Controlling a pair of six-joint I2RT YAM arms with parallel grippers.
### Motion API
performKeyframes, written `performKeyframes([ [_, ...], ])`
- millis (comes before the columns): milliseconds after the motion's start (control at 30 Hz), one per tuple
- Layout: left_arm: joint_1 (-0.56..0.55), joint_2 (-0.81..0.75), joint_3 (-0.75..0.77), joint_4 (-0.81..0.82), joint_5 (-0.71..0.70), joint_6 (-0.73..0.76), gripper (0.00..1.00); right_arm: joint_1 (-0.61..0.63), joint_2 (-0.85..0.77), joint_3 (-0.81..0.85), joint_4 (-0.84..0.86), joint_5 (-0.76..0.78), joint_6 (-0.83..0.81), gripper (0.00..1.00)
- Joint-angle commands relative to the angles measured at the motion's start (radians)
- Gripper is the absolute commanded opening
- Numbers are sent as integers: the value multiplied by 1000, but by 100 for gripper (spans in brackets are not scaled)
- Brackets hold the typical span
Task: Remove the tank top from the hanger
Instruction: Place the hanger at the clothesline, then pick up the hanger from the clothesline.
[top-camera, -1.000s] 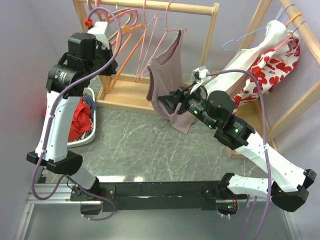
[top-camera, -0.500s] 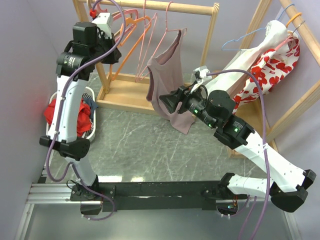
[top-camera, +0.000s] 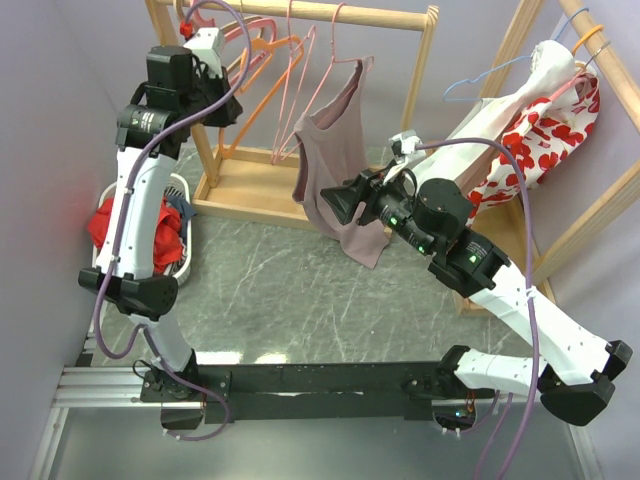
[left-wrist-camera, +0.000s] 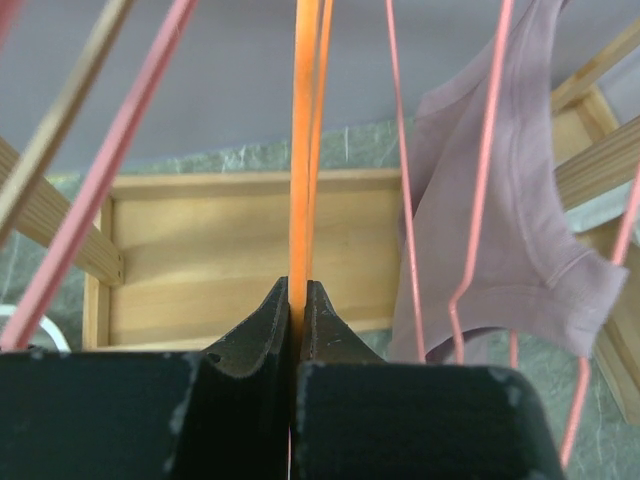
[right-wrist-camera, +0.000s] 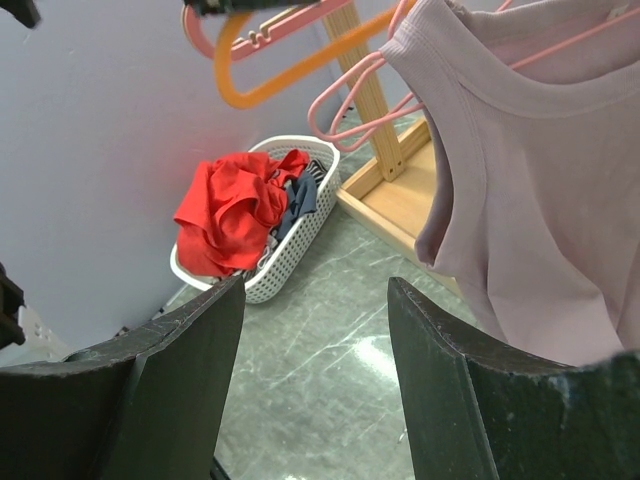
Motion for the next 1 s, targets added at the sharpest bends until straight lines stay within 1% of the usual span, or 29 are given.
performKeyframes([
  [0,2,-46,-78,51,19,17,2,-9,-1,-2,43,-18,1,67],
  [33,2,-46,-80,44,19,19,2,-9,0,0,43,-16,3,67],
  [100,2,-41,-83,34,13,22,6,-11,1,1,41,-18,3,67],
  [133,2,-46,-89,37,10,17,12,-9,-3,-3,46,-16,4,67],
  [167,0,-59,-116,45,15,16,40,-12,-4,-5,52,-19,7,67],
  [233,0,-96,-144,63,4,11,56,-12,-1,-6,53,-23,10,67],
  [267,-2,-110,-174,68,-26,2,72,-12,-1,-6,50,-23,10,67],
  [333,-3,-150,-184,60,-88,-4,83,-12,-3,-5,49,-18,10,67],
  [367,-3,-164,-191,59,-121,-4,92,-12,-1,-5,47,-18,9,67],
  [433,-3,-191,-185,44,-128,-3,91,-14,2,1,41,-16,6,68],
  [467,-3,-203,-187,36,-167,-4,92,-14,4,7,33,-16,3,68],
  [500,-3,-217,-188,33,-171,-7,93,-15,8,10,32,-16,1,68],
  [567,-5,-271,-214,42,-160,-18,96,-14,10,12,33,-13,1,68],
  [700,-8,-398,-290,111,-120,-37,94,-14,8,10,29,13,1,69],
  [733,-6,-452,-300,125,-104,-33,93,-15,-2,1,29,61,6,69],
  [767,-6,-482,-344,151,-70,-32,93,-17,-13,-9,39,91,15,69],
  [800,-8,-515,-378,227,-10,-33,93,-17,-25,-20,43,123,15,69],
  [833,-8,-571,-417,281,86,-56,93,-17,-56,-34,47,164,18,69],
  [867,-8,-593,-491,330,138,-73,95,-19,-70,-40,50,218,17,69],
  [933,-8,-604,-529,419,249,-121,95,-20,-98,-48,55,263,10,69],
  [967,-11,-596,-541,435,277,-133,95,-20,-120,-49,56,289,6,69],
])
